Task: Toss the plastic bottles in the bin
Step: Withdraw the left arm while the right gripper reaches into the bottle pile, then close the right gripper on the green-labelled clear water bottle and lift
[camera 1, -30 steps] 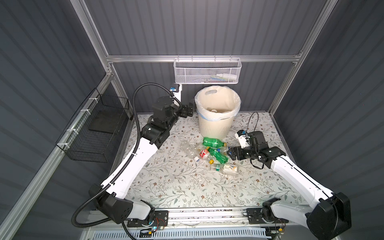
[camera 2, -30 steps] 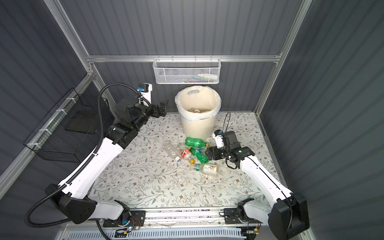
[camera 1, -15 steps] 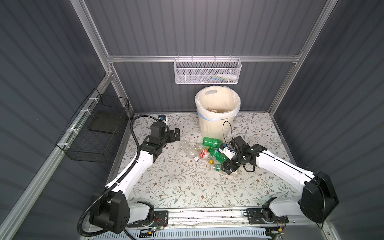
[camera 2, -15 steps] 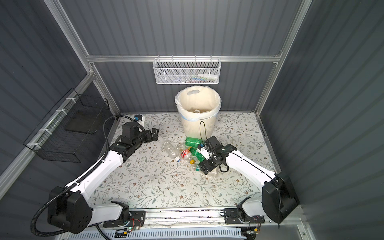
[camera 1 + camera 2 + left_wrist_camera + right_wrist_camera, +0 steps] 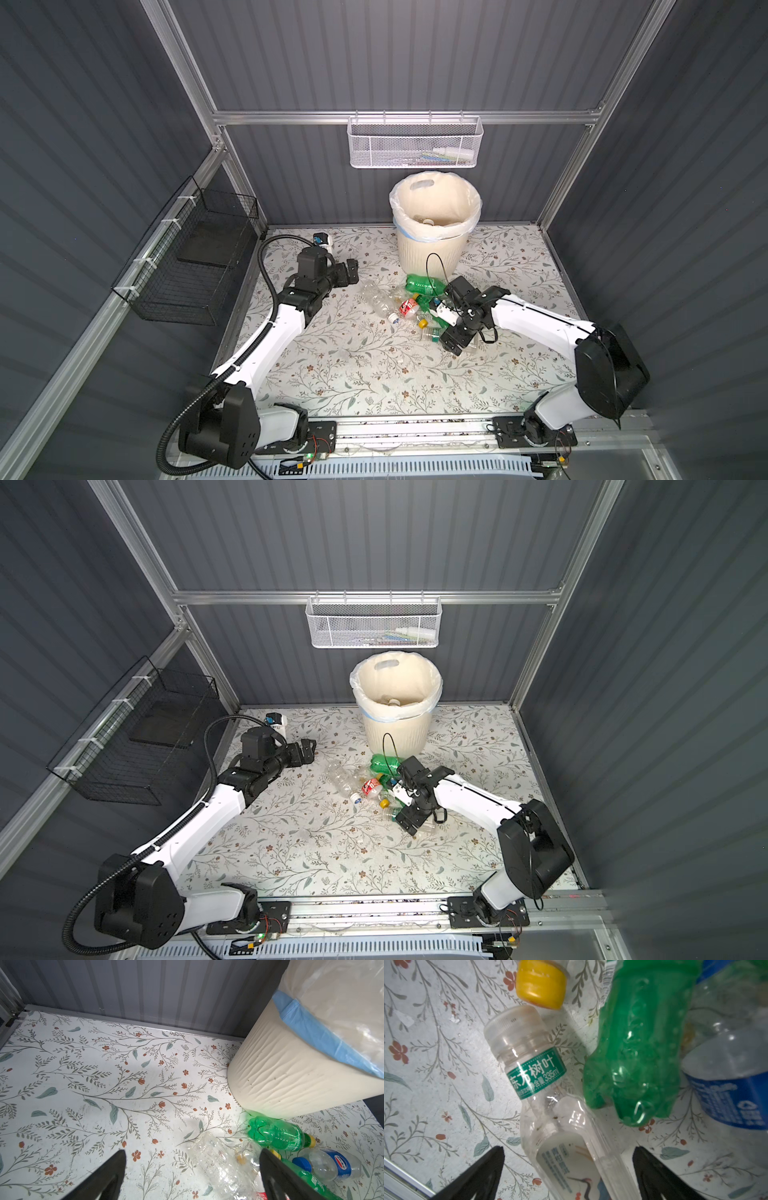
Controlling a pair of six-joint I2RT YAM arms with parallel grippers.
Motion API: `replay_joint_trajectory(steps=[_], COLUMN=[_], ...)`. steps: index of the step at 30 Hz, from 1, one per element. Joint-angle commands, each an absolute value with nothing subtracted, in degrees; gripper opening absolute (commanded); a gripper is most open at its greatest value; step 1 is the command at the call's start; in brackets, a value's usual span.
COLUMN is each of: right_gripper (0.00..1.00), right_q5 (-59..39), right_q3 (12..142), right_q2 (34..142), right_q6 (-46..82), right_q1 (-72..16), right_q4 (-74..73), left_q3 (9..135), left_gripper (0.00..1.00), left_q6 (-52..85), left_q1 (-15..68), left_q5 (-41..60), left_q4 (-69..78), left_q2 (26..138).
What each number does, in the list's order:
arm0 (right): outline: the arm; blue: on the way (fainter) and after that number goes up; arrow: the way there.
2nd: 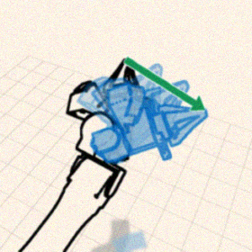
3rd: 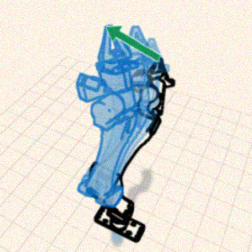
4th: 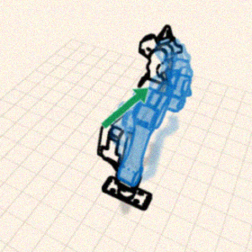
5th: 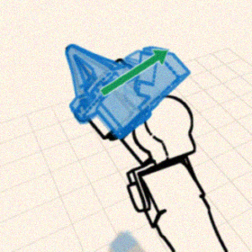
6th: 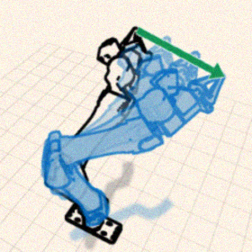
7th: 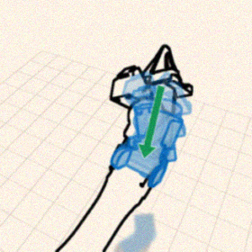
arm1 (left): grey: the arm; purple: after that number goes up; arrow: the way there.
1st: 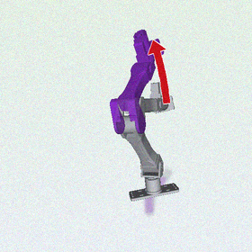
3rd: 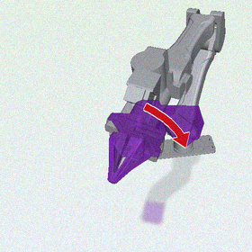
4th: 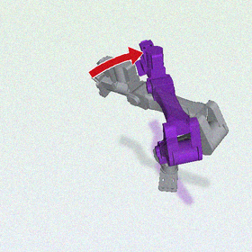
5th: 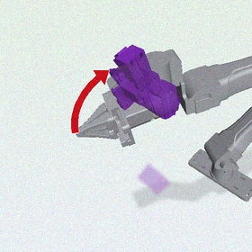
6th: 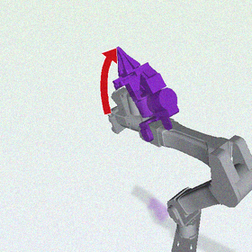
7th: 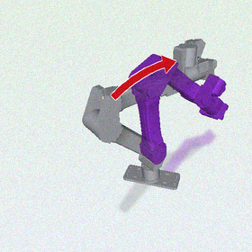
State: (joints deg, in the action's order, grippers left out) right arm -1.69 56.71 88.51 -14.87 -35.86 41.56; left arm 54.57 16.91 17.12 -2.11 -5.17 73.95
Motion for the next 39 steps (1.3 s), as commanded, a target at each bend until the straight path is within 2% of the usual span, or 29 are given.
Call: replay_joint_trajectory(steps=[1, 7, 17, 23, 39], right_gripper=[0.98, 0.92, 0.65, 0.55, 0.48], right_q5=[-0.49, -1.38, -0.70, -0.60, 0.94], right_q3=[57.23, 56.45, 53.54, 51.82, 50.55], right_q2=[90.20, 92.11, 90.65, 87.28, 74.69], right_q6=[-16.59, -16.63, -15.75, -14.96, -11.90], right_q1=[-36.50, -37.61, -39.80, -40.41, -40.37], right_q4=[40.46, 38.59, 37.53, 37.17, 34.41], left_q3=[53.58, 53.24, 53.10, 53.10, 52.22], left_gripper=[1.00, 1.00, 1.00, 1.00, 1.00], left_q6=[17.79, 18.19, 18.89, 19.07, 20.21], left_q1=[16.52, 16.52, 16.52, 16.52, 16.52], left_q5=[-0.89, -0.46, 0.24, 0.53, 1.14], left_q4=[-3.78, -3.26, -2.55, -2.64, -3.42], left_q2=[74.71, 75.48, 75.96, 75.41, 74.63])
